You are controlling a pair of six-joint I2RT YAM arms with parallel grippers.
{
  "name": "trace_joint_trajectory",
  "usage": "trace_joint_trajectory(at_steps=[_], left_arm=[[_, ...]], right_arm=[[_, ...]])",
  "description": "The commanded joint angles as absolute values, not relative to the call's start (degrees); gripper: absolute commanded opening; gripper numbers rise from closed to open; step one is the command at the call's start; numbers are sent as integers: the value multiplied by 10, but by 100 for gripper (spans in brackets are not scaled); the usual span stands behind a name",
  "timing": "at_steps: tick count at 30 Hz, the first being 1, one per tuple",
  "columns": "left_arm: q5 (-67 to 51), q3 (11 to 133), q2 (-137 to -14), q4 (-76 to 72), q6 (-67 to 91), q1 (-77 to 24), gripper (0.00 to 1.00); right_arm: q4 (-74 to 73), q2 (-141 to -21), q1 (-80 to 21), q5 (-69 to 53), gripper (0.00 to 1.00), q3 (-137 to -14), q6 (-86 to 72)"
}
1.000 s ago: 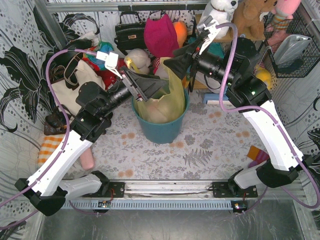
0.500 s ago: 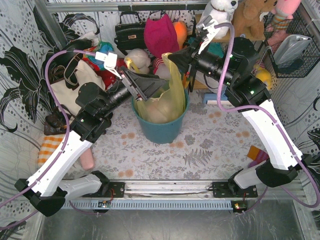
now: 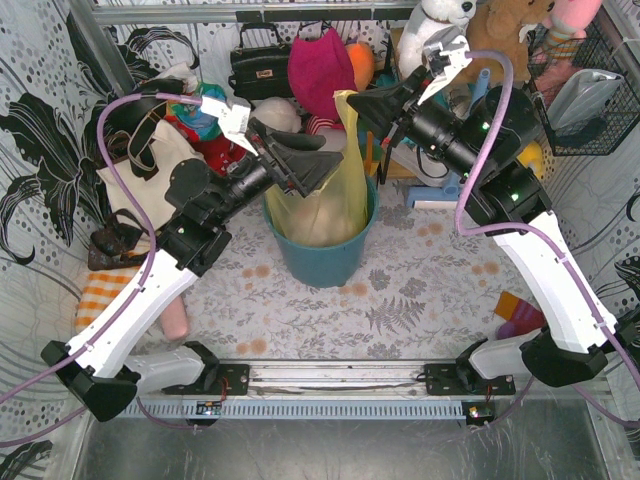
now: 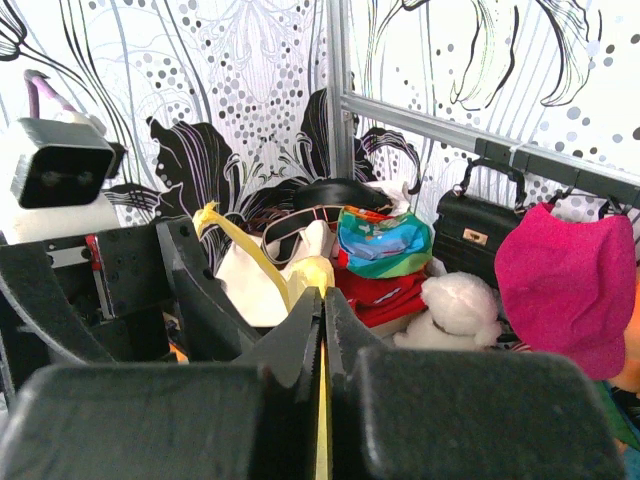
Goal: Tie the trash bag
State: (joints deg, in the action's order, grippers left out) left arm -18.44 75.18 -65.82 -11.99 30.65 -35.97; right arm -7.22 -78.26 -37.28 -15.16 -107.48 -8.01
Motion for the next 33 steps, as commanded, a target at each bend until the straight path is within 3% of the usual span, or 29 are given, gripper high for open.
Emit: trace_joint_trajectory(at_steps=[1,12,29,33], left_arm=[[-219,754,-655,-256,208,-362,73],[-272,786,-716,-300,145,-361,55],[-321,856,-785,-314,118,-354,54],[-334,863,-797,-320,124,-350,45]], right_arm=[[-25,-760,-376,-154,0,-1056,-102],[-9,-741,-376,-169,0,-1026,-116],[1,-714,-376,-211,0,-996,-122],[4,-709,-376,-216,0,-992,-121]])
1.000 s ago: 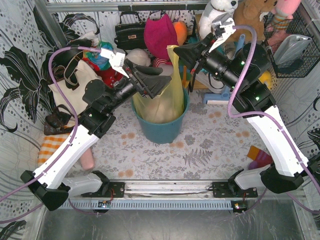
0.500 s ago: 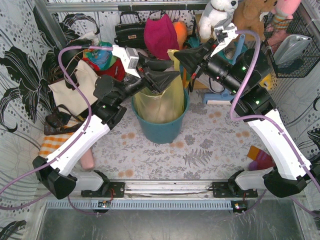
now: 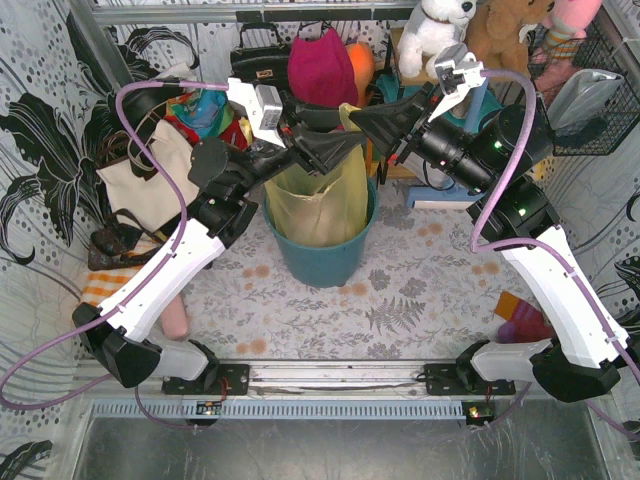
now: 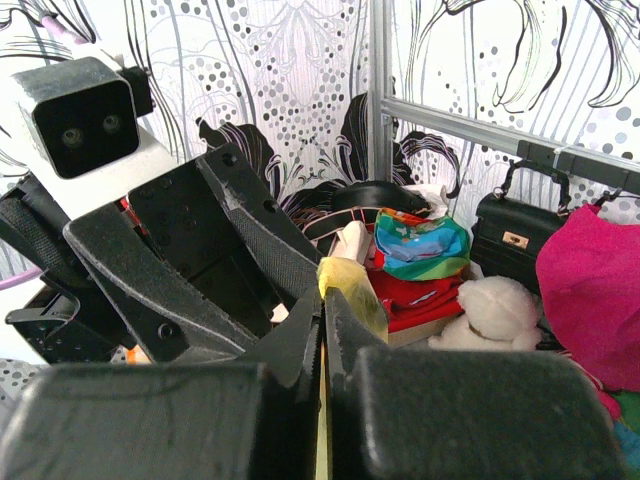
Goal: Tie the trash bag
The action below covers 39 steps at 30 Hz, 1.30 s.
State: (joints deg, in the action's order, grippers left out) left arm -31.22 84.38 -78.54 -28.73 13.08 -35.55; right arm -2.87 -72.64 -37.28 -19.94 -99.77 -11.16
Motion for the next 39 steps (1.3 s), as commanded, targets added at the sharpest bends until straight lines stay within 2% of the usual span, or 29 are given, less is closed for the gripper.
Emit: trace_joint_trajectory(at_steps=[1,7,10,12,13,14,15,16,20,27,30,33,36,39], left_arm=[[-335,863,-799,-321,126,-349,42],[-344,862,-801,-335,137,-346,17],[-347,863,-800,-336,140,-346,11],[-343,860,-796,-342,144,-346,10],[-339,856,-793,-349,148,-346,14],[-335,853,-790,-357,153,-346,25],[-331,849,-788,-363,155,-346,30],[-330,848,-786,-366,156,-346,29],[-332,856,-784,-356,150,-346,24],[-331,864,-789,-340,148,-346,3],[-333,865,-790,-337,149,-346,0],[-337,865,-791,-338,151,-346,0],[-339,864,-791,-341,155,-346,0],[-337,858,-789,-347,159,-346,0]], right_arm=[[5,-709,-376,-217,0,-992,-121],[0,-706,-376,-212,0,-992,-114],[-2,-705,-376,-208,0,-993,-109],[-7,-705,-376,-205,0,-994,-106],[-9,-706,-376,-204,0,-994,-105],[-10,-706,-376,-202,0,-993,-104],[-11,-705,-376,-201,0,-992,-104],[-11,-705,-376,-201,0,-990,-104],[-9,-701,-376,-196,0,-984,-105],[-9,-699,-376,-195,0,-982,-103],[-8,-699,-376,-186,0,-983,-103],[-8,-701,-376,-177,5,-988,-104],[-9,-704,-376,-175,23,-993,-103],[-9,-707,-376,-174,30,-997,-104]])
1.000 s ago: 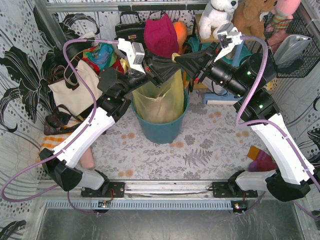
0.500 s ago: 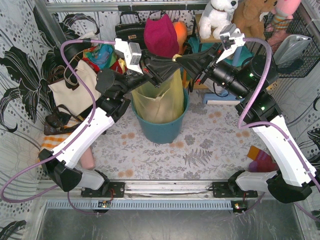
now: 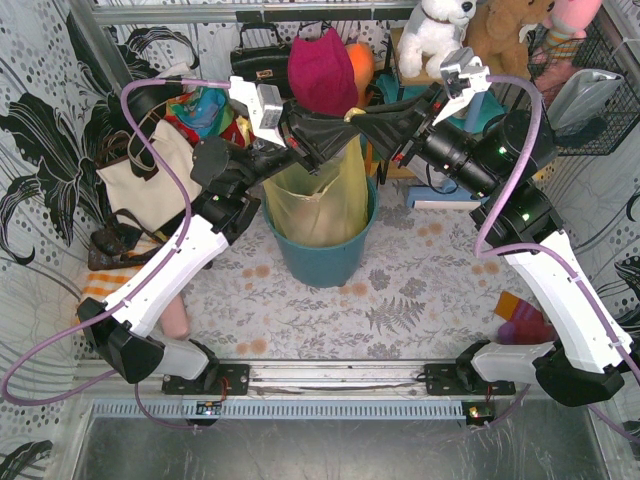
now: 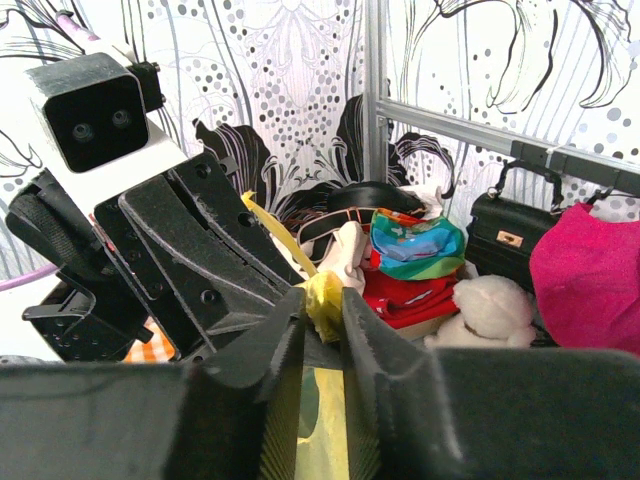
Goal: Tie the trash bag
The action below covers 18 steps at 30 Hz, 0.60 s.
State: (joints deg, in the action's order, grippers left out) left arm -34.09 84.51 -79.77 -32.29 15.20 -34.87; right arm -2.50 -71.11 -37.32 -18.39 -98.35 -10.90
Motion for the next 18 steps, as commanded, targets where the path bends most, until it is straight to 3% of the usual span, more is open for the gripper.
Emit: trace_joint_trajectory(at_steps=[1,7,18], left_arm=[[-337,857,-788,-348,159,-346,0],[-338,856,-787,-343,157,-346,0],[-335,852,-785,-339,154,-346,0]], right_arm=[[-9,-708,-376,-174,31,-998,-105],[-4,-709,-376,-169,33,-1000,-107],[0,-723,-376,-173,29,-1019,-107]])
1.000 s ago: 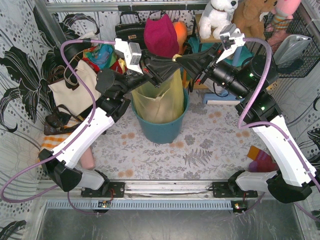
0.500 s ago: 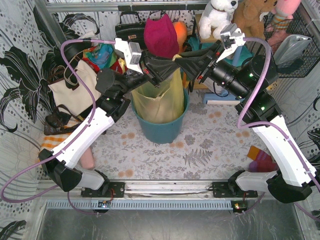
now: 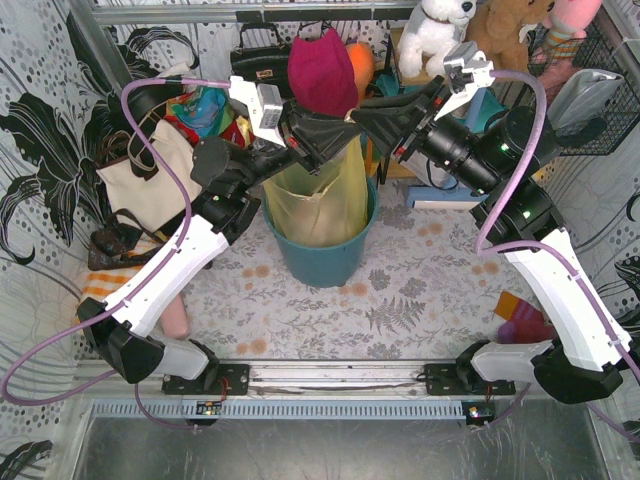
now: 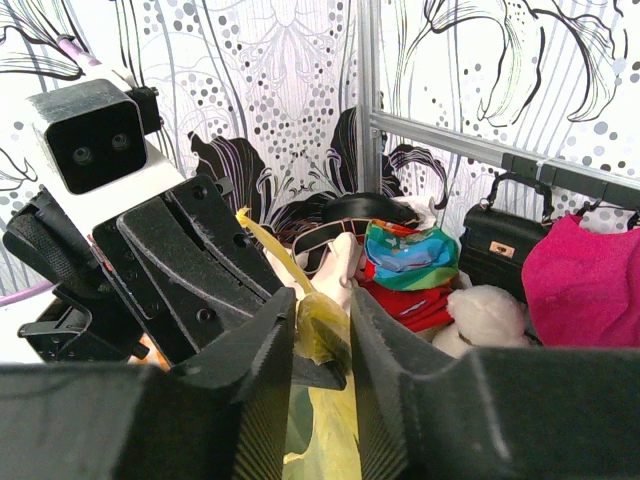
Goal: Tie the trash bag
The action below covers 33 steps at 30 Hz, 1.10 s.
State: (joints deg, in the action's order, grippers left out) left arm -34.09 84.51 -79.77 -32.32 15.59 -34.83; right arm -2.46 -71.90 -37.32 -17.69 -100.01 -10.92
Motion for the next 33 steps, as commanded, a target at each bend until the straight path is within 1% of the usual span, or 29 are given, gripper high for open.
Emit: trace_joint_trajectory(at_steps=[1,2,4,6,7,8,9,10,12,13,14,17,24,27,33], left_arm=[[-335,853,-785,-338,153,-346,0],[-335,852,-784,-338,153,-346,0],[-335,853,-783,-338,152,-346,0],[-334,853,-782,-337,151,-346,0],[-332,853,-782,-337,150,-346,0],[-331,853,-781,-337,150,-346,0],[-331,853,-781,-337,150,-346,5],[-331,852,-780,-338,151,-346,14],[-328,850,-777,-346,154,-346,38],[-326,850,-776,-348,156,-346,44],[-324,851,-775,-348,157,-346,47],[-319,852,-773,-350,155,-346,49],[-314,864,-783,-341,154,-346,42],[-309,868,-788,-343,157,-346,42],[-288,889,-802,-324,154,-346,45]], right_arm=[[-1,-723,-376,-173,26,-1020,-107],[-2,-724,-376,-174,20,-1019,-107],[-4,-724,-376,-174,14,-1017,-107],[-5,-723,-376,-172,2,-1015,-107],[-3,-722,-376,-172,0,-1014,-108],[-2,-722,-376,-171,0,-1014,-108],[-1,-722,-376,-172,0,-1013,-108],[1,-721,-376,-172,0,-1013,-109],[5,-720,-376,-172,0,-1013,-110],[5,-720,-376,-172,0,-1013,-110],[5,-720,-376,-172,0,-1014,-110],[7,-719,-376,-175,0,-1013,-111],[8,-716,-376,-178,0,-1008,-112],[9,-715,-376,-181,0,-1007,-113],[12,-715,-376,-186,0,-1005,-115]])
